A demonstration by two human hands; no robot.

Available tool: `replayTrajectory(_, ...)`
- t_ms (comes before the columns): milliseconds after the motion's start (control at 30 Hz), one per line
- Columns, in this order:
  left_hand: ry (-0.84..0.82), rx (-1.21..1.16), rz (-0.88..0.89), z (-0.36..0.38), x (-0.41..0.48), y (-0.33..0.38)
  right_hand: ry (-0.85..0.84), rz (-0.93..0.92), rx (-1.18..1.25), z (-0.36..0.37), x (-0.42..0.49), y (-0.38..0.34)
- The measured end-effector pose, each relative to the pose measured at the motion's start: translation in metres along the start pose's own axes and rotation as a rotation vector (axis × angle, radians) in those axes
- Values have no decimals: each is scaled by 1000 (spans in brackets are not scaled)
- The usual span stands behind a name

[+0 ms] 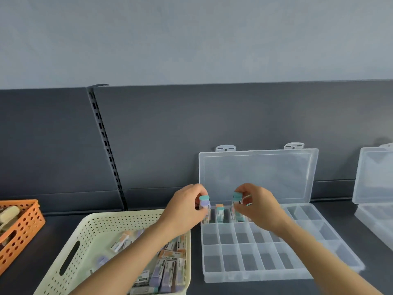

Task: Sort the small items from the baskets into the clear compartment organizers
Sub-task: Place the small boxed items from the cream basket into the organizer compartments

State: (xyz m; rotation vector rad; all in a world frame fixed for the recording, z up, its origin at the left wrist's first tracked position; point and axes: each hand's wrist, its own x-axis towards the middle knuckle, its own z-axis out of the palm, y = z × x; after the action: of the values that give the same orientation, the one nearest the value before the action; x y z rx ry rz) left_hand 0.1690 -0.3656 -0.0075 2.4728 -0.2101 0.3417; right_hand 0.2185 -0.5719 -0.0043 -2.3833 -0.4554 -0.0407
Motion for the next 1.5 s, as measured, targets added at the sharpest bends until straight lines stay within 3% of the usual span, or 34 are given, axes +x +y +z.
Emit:
replayTrajectory(500,-80,-19,62,99,73,84,97,59,-131,-59,6,102)
replayTrajectory(867,-226,172,5,143,92,83,-40,45,-134,-54,18,138)
replayTrajectory(1200,-185,442,68,165,95,79,-71,-6,-202,-42,25,150)
replayTrajectory(1500,-183,475,41,162,96,79,-95,-42,-291,-38,26,154)
